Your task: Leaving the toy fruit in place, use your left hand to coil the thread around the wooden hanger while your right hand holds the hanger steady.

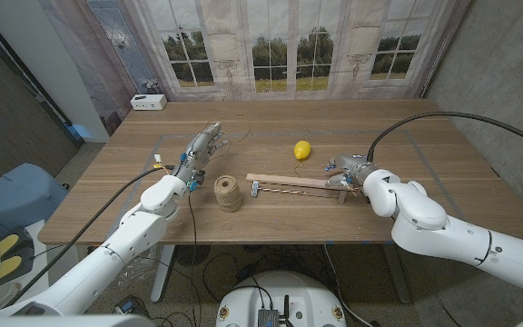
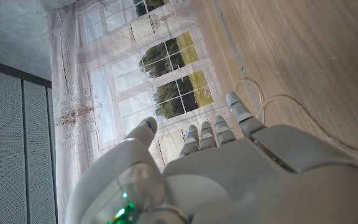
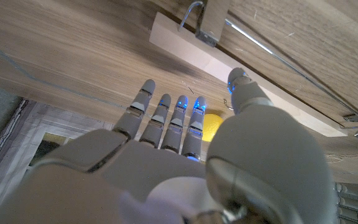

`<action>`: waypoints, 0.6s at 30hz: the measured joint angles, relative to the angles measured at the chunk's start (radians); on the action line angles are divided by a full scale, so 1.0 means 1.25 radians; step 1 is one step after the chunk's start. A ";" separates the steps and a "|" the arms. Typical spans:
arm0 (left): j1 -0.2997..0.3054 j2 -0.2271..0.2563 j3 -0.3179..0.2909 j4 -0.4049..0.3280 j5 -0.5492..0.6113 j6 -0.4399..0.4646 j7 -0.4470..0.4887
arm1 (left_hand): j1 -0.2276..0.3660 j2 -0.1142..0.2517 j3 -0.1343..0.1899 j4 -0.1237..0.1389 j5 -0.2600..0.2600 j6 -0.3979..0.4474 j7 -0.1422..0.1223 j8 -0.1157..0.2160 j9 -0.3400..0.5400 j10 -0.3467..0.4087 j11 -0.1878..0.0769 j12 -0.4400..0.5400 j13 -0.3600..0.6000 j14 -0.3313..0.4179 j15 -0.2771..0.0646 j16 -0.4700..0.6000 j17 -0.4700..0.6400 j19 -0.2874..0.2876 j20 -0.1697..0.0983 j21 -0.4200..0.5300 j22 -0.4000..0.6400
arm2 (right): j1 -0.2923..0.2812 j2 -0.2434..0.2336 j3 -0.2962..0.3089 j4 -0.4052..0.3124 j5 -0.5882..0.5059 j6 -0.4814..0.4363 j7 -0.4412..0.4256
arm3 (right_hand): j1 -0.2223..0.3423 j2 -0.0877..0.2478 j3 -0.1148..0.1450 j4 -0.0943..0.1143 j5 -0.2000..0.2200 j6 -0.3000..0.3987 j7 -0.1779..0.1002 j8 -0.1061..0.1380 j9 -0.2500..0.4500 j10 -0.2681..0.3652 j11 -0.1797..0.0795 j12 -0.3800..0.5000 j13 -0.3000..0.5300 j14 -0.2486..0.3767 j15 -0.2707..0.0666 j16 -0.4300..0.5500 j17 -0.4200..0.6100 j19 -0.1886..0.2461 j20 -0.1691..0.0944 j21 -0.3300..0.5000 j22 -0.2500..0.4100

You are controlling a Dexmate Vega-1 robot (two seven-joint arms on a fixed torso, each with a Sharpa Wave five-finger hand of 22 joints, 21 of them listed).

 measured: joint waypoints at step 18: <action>0.002 0.003 -0.002 -0.007 -0.001 0.011 0.005 | -0.004 0.004 0.000 0.000 0.000 0.000 0.000 0.000 0.000 0.000 0.000 0.000 0.000 0.000 0.000 0.000 0.000 0.004 0.004 -0.008 0.000 | -0.001 0.058 -0.038 0.083 -0.111 0.001 0.054 | 0.043 0.015 -0.003 0.003 0.004 0.018 -0.015 0.000 0.000 0.012 -0.008 0.003 0.004 0.008 0.001 0.012 0.015 0.016 -0.007 0.003 0.000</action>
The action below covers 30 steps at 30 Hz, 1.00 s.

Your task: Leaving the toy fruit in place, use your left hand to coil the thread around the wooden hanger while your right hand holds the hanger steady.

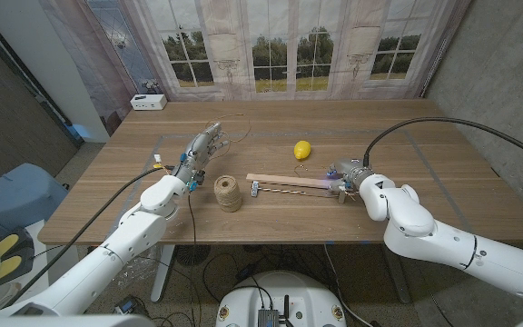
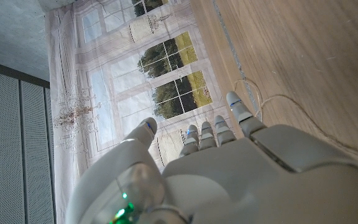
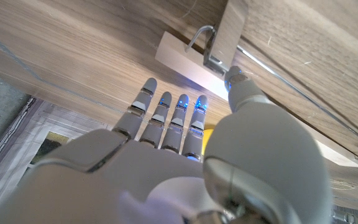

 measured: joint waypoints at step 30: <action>0.010 0.005 -0.011 -0.004 -0.003 -0.005 0.005 | -0.012 -0.003 -0.007 -0.007 0.000 0.004 -0.004 0.000 0.000 0.000 0.000 0.000 0.000 0.000 0.000 0.000 0.000 0.004 0.004 -0.009 0.000 | -0.030 0.066 0.011 0.108 -0.135 0.010 0.000 | 0.303 0.077 -0.066 0.012 -0.056 0.336 -0.081 0.081 0.014 0.315 -0.051 0.123 0.033 0.206 -0.001 0.180 0.134 0.018 -0.059 0.031 0.011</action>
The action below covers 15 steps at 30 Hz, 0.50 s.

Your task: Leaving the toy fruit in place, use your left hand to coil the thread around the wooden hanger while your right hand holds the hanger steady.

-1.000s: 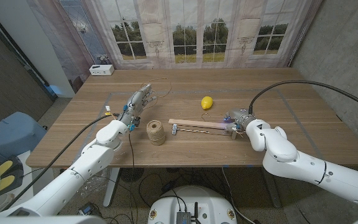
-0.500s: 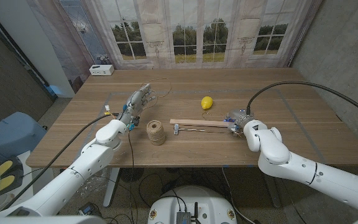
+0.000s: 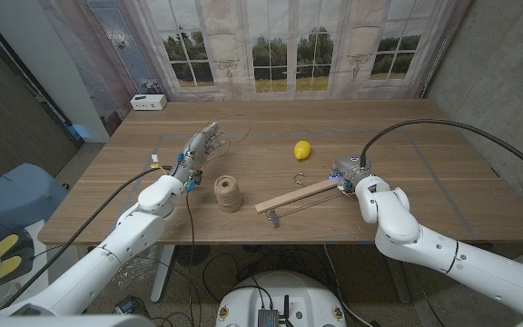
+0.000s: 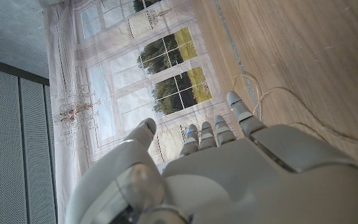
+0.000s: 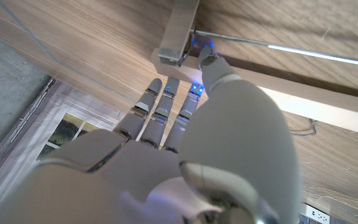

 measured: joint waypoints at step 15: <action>0.024 0.062 -0.003 -0.088 0.060 0.073 0.058 | 0.054 -0.067 -0.010 -0.114 -0.010 0.062 -0.042 0.007 0.000 0.067 -0.007 0.019 0.003 0.109 0.015 0.022 0.000 0.024 0.077 -0.025 0.007 | -0.079 0.012 0.074 0.023 0.051 0.045 -0.180 | 0.016 -0.016 -0.030 0.002 0.004 0.021 0.008 0.005 0.008 0.019 0.004 0.011 0.000 0.008 0.002 0.037 0.000 0.021 0.022 0.015 0.000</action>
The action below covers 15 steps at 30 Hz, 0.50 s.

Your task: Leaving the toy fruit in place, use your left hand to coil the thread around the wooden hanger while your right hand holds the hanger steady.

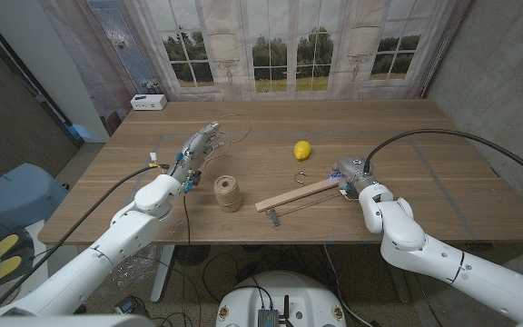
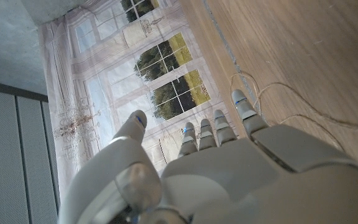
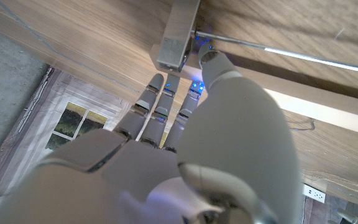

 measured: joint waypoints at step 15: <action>0.031 0.152 0.007 -0.251 0.164 0.275 0.112 | -0.025 -0.084 -0.050 -0.037 0.000 0.075 -0.085 0.003 0.004 0.119 -0.024 0.033 0.019 0.189 -0.052 0.055 0.028 0.126 0.015 0.025 0.008 | -0.074 0.041 0.074 0.025 0.057 -0.004 -0.241 | 0.006 -0.006 -0.012 -0.003 0.003 0.011 0.019 0.004 0.004 0.039 0.016 0.000 0.000 0.049 0.015 0.020 0.000 0.010 -0.002 0.009 0.000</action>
